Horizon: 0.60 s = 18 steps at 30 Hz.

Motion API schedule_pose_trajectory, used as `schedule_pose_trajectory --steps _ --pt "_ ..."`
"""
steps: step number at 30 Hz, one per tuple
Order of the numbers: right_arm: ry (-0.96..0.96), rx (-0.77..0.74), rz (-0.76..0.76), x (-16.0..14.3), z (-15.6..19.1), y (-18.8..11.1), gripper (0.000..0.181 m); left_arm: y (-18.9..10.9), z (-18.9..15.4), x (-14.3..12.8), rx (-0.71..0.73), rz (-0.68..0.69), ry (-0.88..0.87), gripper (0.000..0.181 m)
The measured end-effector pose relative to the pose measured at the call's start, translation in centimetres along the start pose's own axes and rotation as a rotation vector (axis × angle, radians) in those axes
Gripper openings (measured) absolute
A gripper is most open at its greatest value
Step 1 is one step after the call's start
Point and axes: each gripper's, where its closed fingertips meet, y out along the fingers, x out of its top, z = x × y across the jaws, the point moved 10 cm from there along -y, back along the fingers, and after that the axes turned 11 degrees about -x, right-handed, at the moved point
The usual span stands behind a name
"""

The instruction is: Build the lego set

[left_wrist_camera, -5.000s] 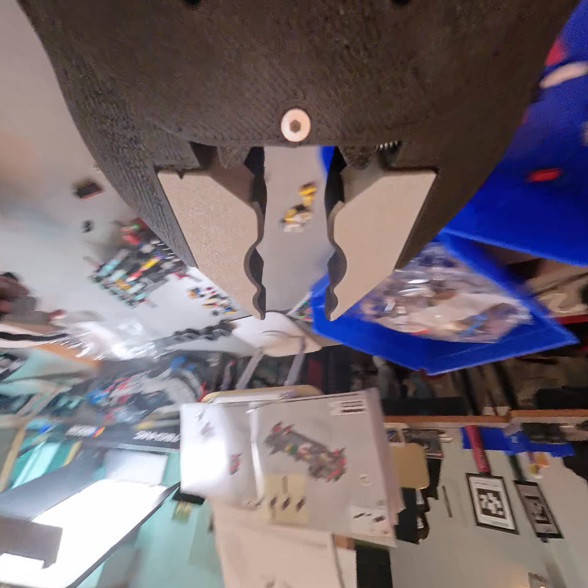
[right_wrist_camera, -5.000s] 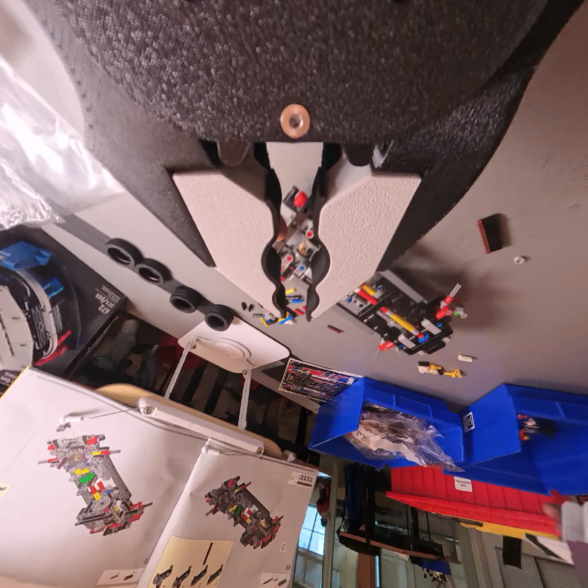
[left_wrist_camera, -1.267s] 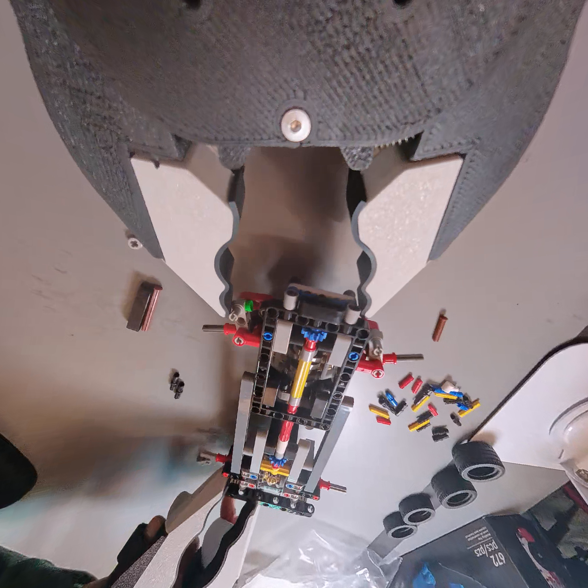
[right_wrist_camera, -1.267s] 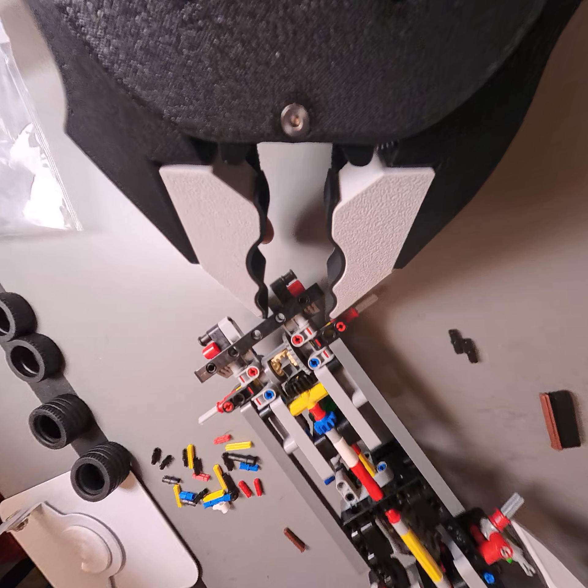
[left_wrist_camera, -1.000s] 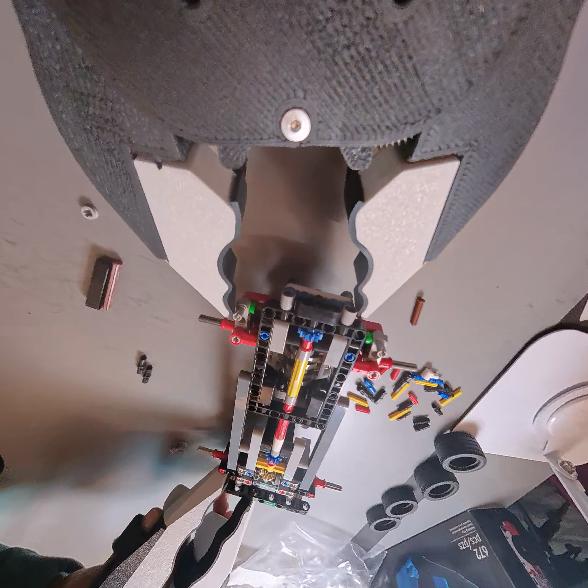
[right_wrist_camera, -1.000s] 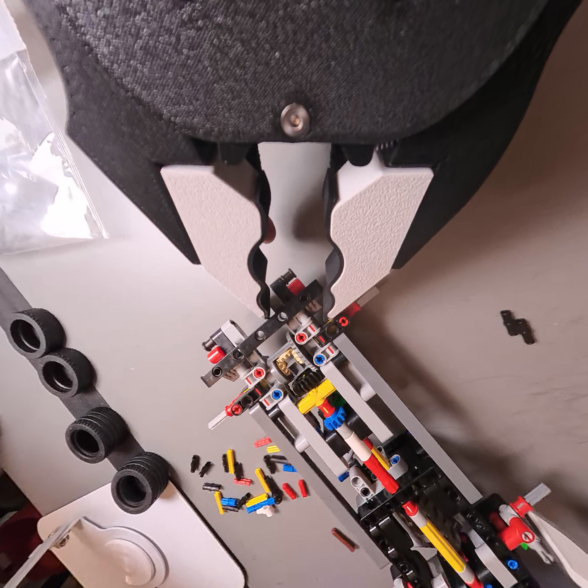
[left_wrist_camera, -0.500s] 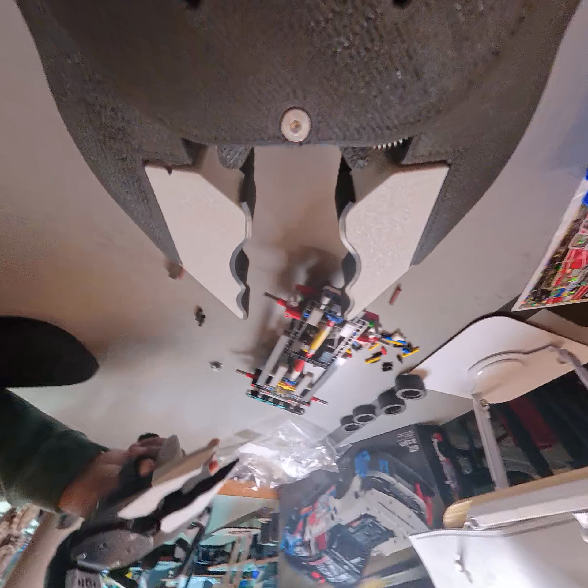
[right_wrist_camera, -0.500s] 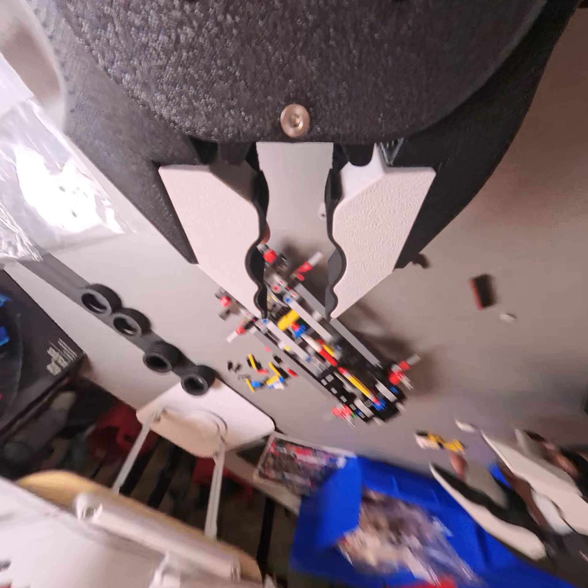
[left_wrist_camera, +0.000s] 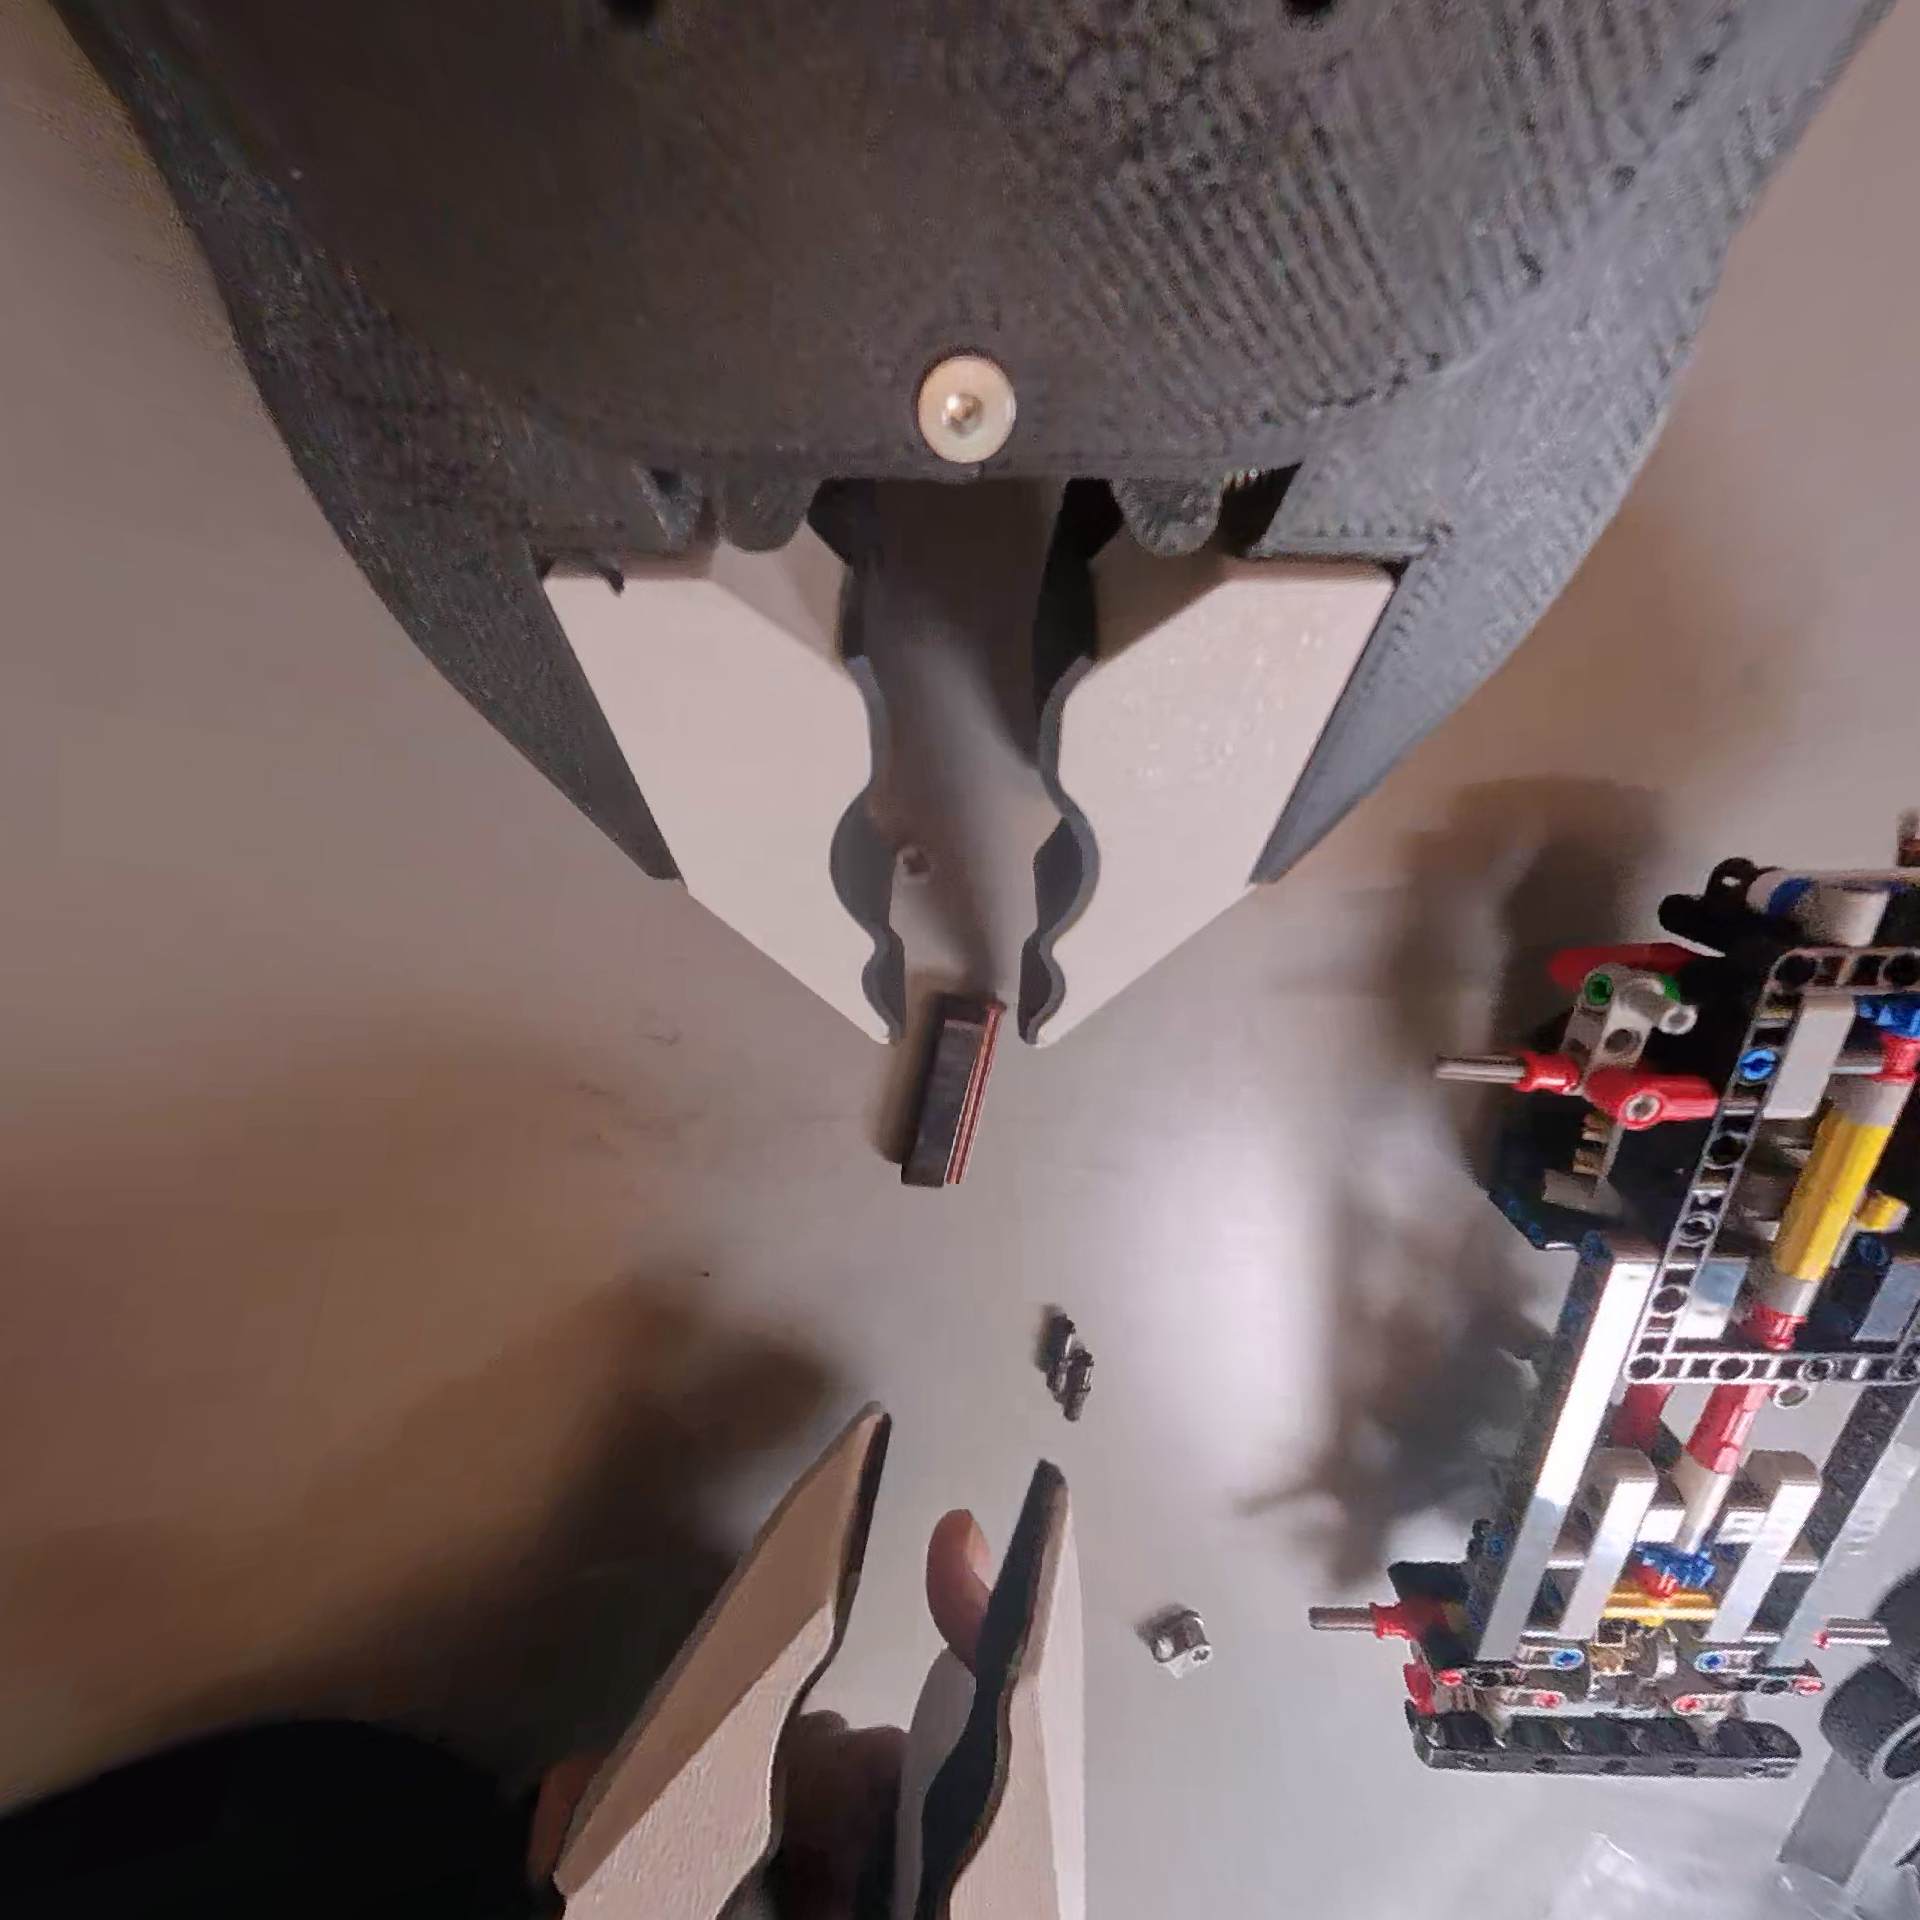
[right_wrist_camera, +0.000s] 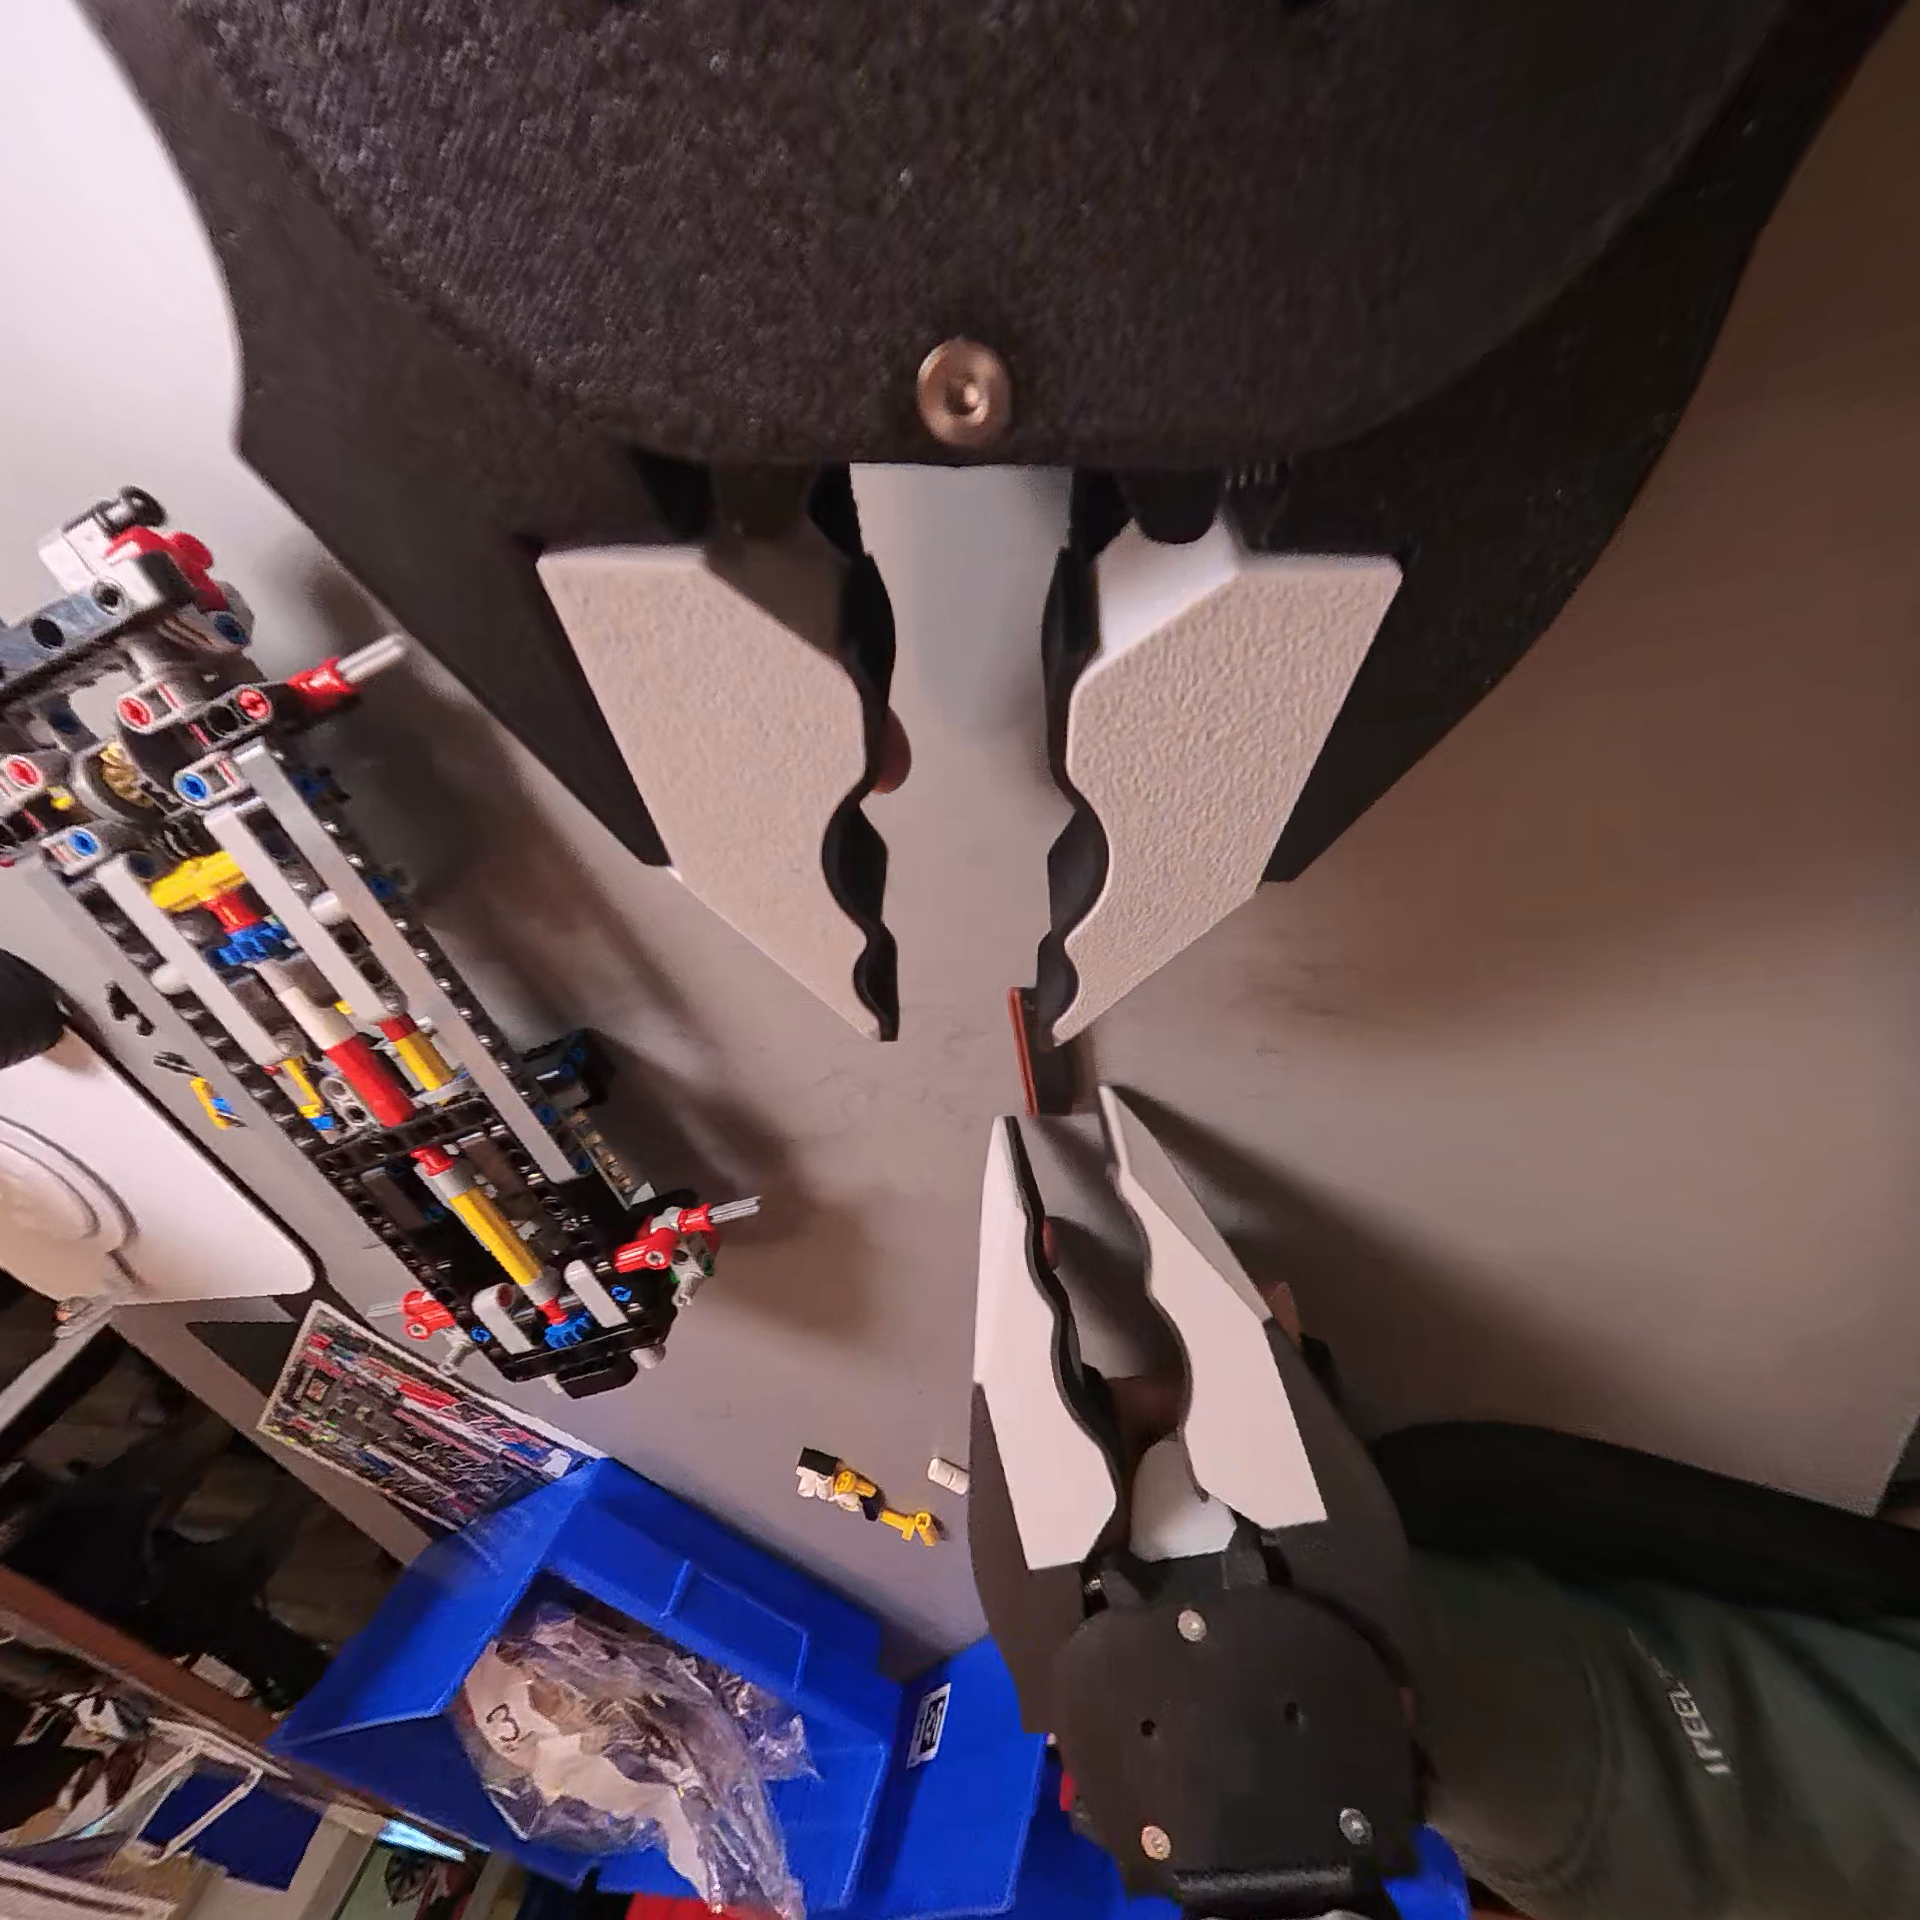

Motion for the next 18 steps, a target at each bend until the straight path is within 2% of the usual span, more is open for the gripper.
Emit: schedule_pose_trajectory --steps 4,11,18 --pt "-0.055 0.006 0.029 -0.4 0.6 0.2 0.021 0.6 -0.1 0.5 0.020 0.023 0.017 0.011" --pt "-0.093 0.006 0.067 -0.6 0.9 0.5 0.020 1.7 0.4 1.5 0.127 0.030 0.069 0.007" --pt "-0.139 -0.014 0.164 -1.3 1.0 0.9 0.020 2.0 -0.5 1.8 0.060 -0.015 0.096 0.007"
